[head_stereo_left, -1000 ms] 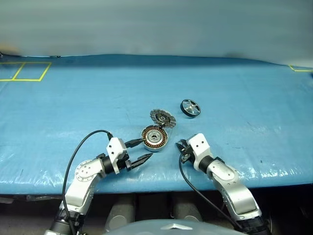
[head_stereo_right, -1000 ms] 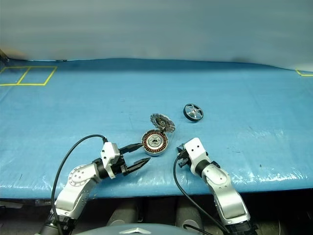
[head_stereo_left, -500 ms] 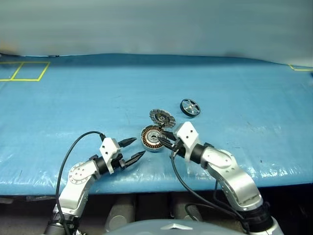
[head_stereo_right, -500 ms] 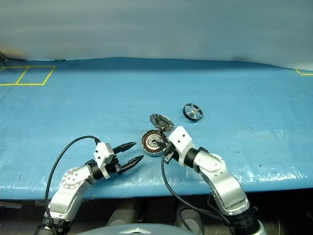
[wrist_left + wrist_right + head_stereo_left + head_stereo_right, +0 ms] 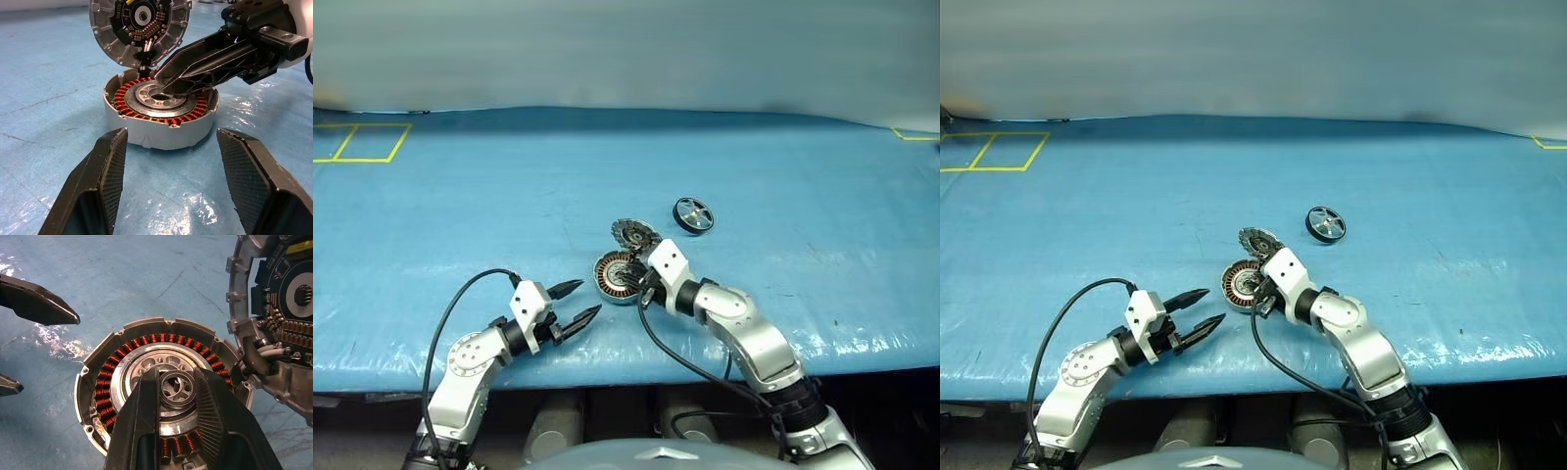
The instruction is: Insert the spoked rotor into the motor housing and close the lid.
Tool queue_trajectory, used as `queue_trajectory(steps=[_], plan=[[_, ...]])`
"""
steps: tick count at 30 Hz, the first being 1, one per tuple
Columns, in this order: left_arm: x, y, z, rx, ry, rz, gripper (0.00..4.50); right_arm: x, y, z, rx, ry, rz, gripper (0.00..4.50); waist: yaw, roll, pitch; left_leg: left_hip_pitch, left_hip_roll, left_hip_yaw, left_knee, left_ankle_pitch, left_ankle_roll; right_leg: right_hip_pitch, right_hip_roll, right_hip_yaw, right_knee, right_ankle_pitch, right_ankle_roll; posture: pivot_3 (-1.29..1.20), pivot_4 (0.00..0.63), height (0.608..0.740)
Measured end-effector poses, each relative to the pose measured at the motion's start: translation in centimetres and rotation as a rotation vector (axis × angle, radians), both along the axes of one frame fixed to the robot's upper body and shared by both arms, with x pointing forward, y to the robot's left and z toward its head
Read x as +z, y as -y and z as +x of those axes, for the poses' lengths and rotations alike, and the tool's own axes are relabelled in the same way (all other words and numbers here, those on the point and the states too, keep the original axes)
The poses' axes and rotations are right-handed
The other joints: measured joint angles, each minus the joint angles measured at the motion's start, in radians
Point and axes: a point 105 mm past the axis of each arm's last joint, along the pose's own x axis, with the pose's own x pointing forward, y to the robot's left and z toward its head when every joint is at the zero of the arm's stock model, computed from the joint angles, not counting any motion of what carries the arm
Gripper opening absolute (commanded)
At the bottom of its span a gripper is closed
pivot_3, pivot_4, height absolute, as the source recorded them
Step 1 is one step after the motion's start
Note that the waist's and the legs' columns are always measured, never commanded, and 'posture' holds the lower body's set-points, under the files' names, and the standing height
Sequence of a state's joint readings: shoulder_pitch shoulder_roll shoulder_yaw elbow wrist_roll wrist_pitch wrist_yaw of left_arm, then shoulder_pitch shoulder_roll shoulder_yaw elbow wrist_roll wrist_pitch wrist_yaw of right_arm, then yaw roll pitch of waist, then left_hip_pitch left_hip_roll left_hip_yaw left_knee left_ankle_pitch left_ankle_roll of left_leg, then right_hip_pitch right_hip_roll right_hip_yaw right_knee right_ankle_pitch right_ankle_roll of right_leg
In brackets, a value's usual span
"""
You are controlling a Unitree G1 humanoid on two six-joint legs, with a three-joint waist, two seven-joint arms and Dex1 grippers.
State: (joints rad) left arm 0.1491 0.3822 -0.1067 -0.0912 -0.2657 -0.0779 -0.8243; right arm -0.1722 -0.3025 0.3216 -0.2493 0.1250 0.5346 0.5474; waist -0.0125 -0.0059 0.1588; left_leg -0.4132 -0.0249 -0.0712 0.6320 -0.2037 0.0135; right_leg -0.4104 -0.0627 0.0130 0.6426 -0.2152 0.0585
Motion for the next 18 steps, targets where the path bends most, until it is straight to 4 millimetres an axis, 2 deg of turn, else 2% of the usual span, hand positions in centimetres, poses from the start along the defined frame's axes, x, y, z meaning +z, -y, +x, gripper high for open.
queue_trajectory(steps=[18], plan=[[0.15, 0.50, 0.26, -0.004, 0.000, -0.005, 3.11, -0.38, -0.81, 0.25, 0.007, -0.006, 0.005, 0.67, -0.001, 0.000, 0.000, 0.001, 0.000, 0.000, 0.000, 0.000, 0.000, 0.000, 0.000, 0.000, 0.000, 0.000, 0.000, 0.00, 0.150, 0.740]])
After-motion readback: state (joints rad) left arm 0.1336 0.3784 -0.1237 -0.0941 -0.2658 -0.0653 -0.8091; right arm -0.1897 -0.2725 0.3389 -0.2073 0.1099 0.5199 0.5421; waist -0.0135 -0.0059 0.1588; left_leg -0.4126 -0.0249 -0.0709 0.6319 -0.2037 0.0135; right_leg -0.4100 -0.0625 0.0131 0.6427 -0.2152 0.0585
